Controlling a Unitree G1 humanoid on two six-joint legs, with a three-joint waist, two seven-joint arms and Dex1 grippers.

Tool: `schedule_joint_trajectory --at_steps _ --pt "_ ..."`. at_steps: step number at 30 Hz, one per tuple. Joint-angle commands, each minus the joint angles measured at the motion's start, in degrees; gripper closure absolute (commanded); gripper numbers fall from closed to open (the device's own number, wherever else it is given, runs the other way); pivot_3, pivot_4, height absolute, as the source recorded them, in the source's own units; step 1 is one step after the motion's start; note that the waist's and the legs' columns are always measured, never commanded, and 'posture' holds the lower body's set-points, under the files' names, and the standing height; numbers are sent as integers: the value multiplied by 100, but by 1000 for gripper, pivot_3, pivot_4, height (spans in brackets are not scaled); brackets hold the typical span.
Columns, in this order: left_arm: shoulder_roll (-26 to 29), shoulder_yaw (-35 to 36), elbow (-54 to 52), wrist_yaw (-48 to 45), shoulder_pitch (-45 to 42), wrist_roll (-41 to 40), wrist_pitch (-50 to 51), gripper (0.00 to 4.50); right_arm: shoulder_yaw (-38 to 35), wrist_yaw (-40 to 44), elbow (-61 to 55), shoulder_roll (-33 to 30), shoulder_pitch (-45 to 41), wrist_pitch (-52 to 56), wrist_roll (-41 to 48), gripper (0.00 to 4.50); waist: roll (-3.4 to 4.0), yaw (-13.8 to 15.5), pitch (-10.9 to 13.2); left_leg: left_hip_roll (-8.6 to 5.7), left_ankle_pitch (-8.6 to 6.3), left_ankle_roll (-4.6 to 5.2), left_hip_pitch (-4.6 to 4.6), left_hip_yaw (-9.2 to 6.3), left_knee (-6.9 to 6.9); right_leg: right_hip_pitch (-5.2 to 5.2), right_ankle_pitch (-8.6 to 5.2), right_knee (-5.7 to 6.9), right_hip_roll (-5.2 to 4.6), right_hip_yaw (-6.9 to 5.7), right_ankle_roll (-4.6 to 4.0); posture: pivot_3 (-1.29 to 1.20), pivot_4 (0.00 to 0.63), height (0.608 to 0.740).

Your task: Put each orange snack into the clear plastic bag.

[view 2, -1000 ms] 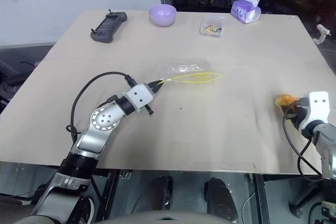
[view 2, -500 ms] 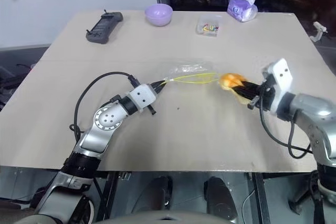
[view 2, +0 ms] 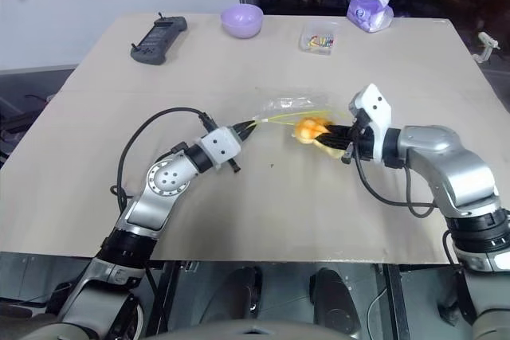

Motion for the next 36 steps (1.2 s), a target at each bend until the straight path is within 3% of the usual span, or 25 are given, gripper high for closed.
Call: schedule_joint_trajectory --at_steps 1,6,17,22,26,27,29,34,36 --pt "-4 4 -281 -43 -5 -85 -144 4500 16 46 41 18 -210 -94 -132 4492 0 1 0 0 0 0 -1 0 0 0 0 -2 0 -1 0 0 150 740" --pt "104 -53 -276 -244 -26 -99 -336 4500 202 -60 342 225 -460 62 -302 4492 1 -11 -1 0 0 0 -30 -3 1 -26 1 -6 0 -3 0 0 150 740" --pt "62 -141 -22 -414 -256 -178 -620 4500 450 -958 1726 1314 -1416 111 -1118 4492 4 -45 0 -2 1 -1 -60 -15 5 -43 2 -19 -2 -18 -1 0 150 740" --pt "-19 -234 58 -468 -307 -165 -739 4500 75 -1176 1563 1909 -1740 612 -687 4492 4 -69 0 0 2 -2 -64 -14 2 -52 2 -17 0 -15 -1 0 150 740" --pt "-100 -298 109 -475 -338 -158 -788 4500 -60 -1899 1923 2226 -1880 687 -975 4492 6 -56 -1 -1 1 -2 -64 -14 1 -52 2 -17 -1 -16 -1 0 150 740" --pt "-127 -317 105 -471 -341 -154 -787 4500 -197 -2181 2051 2339 -1922 654 -1023 3573 6 -51 -1 -2 1 -2 -65 -14 1 -52 2 -16 -2 -16 -1 0 150 740" --pt "-168 -334 102 -462 -347 -155 -780 4500 -324 -2429 2119 2440 -1950 632 -1046 3428 6 -50 -2 -3 1 -2 -64 -14 2 -52 2 -16 -3 -16 -1 0 150 740" --pt "-209 -313 142 -442 -345 -168 -762 4500 -67 -2117 1679 2196 -1692 575 -1135 1495 7 -66 -1 -4 1 -2 -65 -13 1 -56 2 -13 -3 -14 -1 0 150 740" --pt "-215 -302 171 -426 -352 -155 -756 4500 36 -1643 1343 1875 -1475 574 -1035 1495 7 -64 -2 -4 1 -2 -65 -13 1 -56 2 -13 -2 -14 -1 0 150 740"
